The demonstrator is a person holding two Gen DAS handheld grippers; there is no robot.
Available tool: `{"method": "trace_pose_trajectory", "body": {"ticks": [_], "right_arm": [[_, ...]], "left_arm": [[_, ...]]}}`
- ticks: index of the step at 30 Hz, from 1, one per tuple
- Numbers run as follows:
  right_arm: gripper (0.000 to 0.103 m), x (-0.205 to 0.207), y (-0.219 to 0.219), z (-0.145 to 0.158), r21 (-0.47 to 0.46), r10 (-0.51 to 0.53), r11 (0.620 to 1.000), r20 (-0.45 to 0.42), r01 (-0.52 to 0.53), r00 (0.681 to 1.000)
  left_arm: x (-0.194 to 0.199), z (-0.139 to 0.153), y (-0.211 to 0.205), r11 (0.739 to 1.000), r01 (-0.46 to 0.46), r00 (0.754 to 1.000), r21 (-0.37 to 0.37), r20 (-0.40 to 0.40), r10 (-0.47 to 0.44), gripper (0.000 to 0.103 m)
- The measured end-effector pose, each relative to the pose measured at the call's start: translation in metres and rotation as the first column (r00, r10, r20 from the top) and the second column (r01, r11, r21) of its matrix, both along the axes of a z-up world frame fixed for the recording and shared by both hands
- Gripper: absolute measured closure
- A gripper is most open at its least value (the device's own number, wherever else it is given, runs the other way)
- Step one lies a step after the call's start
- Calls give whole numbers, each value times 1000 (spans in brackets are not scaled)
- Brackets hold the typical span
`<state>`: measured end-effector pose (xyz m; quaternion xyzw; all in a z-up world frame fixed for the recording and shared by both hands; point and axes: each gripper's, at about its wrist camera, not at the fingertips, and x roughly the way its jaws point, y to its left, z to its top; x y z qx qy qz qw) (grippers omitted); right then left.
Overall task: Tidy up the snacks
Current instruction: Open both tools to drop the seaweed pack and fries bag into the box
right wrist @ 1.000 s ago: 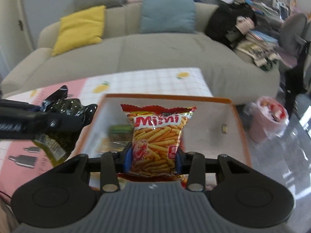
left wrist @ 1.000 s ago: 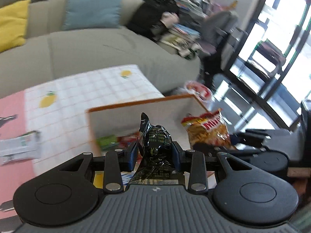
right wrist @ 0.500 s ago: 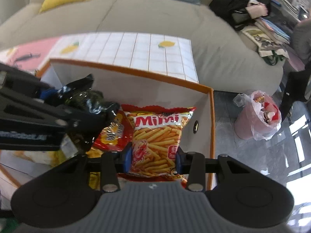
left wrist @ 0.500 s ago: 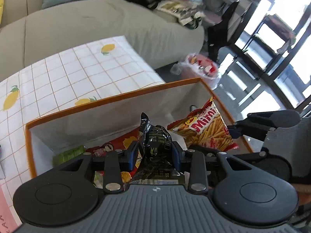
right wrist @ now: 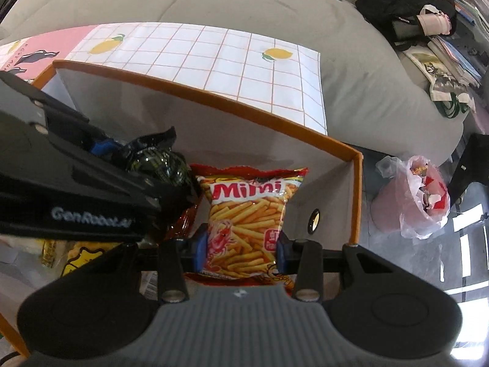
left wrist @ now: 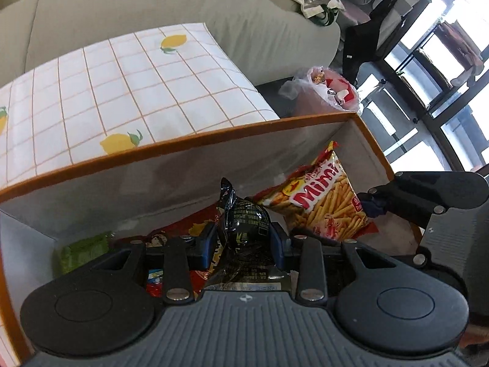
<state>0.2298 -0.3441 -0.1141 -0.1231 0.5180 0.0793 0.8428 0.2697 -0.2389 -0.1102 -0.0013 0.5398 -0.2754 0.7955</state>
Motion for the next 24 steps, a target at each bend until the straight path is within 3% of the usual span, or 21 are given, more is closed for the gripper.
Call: {"method": "trace_pose_trajectory", "body": {"ticks": [13,16,18,22,24], "right_arm": [[54,2,7,4,-61,54,997,6,-53,999],[48,-1,8,9,-59,44,997,10,-44,999],[34,-3,7,12,-46,32,998,19,-31,999],[30,-8,10,21,-28,21,999,21,-21,1000],[19,-13,14,28,-23,13,1000,30,-12,999]], "left_arm": [[5,4,-5,1000,-3,1000,-19,-27,3,60],[3,7,1,1000,-5,1000,-19,-22,5,60],[-1,12,3,1000,0,1000,-8,-10,0,60],[-10,27,10,1000,7,999,24,33,-8,60],[-13,34,17,1000,0,999,28,40,-1,60]]}}
